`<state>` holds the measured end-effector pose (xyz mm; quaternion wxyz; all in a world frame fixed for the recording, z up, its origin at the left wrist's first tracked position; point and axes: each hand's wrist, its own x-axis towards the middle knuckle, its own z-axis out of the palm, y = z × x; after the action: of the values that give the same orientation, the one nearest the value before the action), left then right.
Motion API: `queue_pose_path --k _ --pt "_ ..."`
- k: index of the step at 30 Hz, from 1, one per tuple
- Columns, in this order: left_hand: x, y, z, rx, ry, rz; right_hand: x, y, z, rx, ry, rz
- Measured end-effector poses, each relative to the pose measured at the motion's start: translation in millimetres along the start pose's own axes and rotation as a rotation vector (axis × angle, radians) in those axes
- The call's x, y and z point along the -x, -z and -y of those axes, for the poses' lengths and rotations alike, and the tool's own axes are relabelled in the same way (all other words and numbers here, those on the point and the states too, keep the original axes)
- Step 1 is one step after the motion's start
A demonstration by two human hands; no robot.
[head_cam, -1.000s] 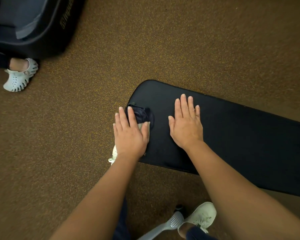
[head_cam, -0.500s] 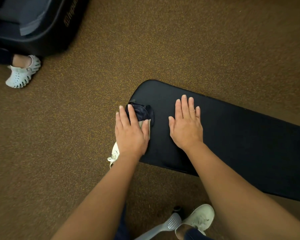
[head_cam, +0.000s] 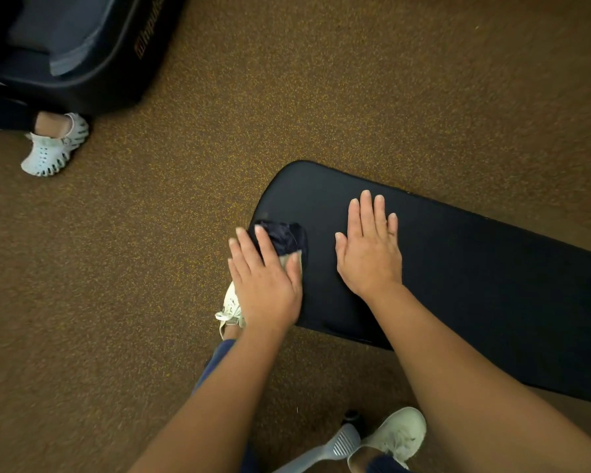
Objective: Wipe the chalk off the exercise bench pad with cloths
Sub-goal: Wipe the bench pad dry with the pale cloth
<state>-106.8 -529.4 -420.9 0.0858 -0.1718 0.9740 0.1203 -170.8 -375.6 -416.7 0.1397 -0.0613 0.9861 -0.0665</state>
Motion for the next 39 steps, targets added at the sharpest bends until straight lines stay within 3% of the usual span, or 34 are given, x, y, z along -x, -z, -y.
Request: queue_pose_path --k 5,11,17,19,23,25,28,30,36,39 --pt "3 -3 9 -0.123 -0.132 0.04 0 0 0 -0.007 0.002 -0.014" --pt "-21 0 -18 -0.106 -0.002 0.03 1 -1 0 -0.013 -0.004 -0.018" --pt "-15 10 29 -0.245 -0.618 0.114 1 0 0 -0.012 -0.007 -0.015" --pt "-32 12 31 -0.239 -0.581 0.103 1 0 0 -0.017 -0.007 -0.022" --pt "-27 4 -4 -0.151 -0.22 0.011 1 -2 0 -0.011 -0.01 -0.024" --pt "-8 1 -6 -0.169 -0.33 0.038 1 -2 0 -0.011 -0.01 -0.03" --pt "-8 10 22 -0.237 -0.663 0.119 1 -1 0 -0.002 -0.013 -0.021" --pt "-26 13 32 -0.263 -0.764 0.118 0 -2 0 0.005 -0.011 -0.015" --pt "-14 1 -9 -0.16 -0.341 0.029 1 -3 1 -0.006 -0.02 -0.028" --pt "6 1 -2 -0.2 -0.52 0.071 1 -3 1 -0.002 -0.015 -0.022"
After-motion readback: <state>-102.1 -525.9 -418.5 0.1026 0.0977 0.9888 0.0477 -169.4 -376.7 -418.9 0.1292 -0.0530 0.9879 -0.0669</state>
